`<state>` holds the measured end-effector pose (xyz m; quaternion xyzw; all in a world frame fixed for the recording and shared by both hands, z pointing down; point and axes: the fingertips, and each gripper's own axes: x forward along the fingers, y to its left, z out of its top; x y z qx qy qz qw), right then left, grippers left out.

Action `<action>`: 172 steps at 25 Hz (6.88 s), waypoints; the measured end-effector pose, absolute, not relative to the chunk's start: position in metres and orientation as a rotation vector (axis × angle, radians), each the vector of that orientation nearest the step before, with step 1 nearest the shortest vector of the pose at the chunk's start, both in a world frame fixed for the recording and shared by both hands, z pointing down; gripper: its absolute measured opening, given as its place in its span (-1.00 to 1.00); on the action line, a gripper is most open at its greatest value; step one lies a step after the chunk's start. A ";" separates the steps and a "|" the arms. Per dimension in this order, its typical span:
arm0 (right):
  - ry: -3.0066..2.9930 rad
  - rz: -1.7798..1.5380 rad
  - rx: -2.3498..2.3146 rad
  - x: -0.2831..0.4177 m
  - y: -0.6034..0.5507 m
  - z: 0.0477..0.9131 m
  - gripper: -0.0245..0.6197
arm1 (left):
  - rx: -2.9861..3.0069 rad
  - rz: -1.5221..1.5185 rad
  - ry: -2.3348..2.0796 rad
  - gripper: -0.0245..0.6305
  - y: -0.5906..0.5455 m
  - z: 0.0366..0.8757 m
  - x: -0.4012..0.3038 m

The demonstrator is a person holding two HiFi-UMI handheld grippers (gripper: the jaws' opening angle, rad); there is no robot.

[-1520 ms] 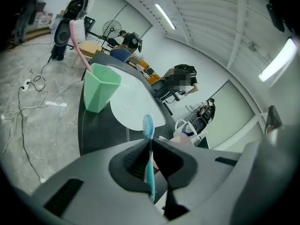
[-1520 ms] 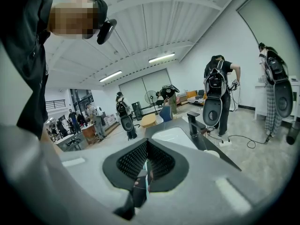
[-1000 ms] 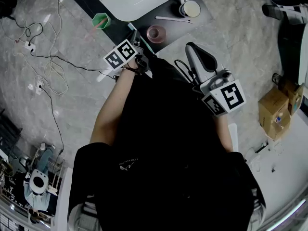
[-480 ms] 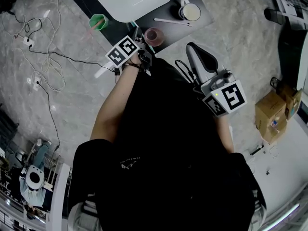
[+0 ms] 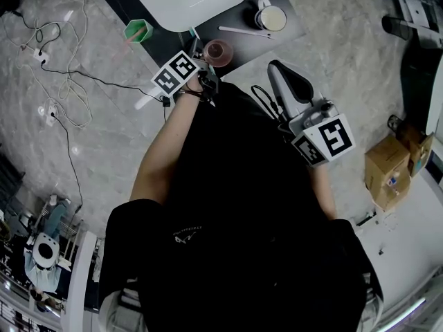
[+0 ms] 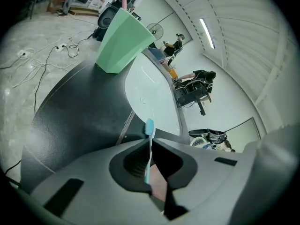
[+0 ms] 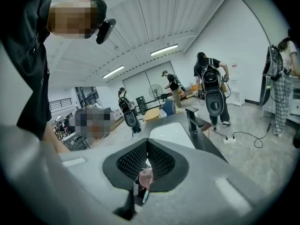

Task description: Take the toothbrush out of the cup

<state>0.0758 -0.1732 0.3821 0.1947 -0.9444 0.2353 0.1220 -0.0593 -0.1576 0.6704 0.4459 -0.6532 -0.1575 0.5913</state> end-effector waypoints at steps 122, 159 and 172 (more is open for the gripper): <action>-2.575 0.585 0.993 -0.080 -0.035 0.380 -0.90 | 2.107 0.278 -1.687 -0.85 -0.092 0.531 -0.239; -2.814 0.513 0.655 -0.082 0.019 0.362 -0.90 | 2.070 0.041 -1.939 -0.85 0.039 0.409 -0.208; -2.932 0.383 0.561 -0.102 0.004 0.323 -0.90 | 2.025 -0.038 -2.075 -0.85 0.032 0.371 -0.230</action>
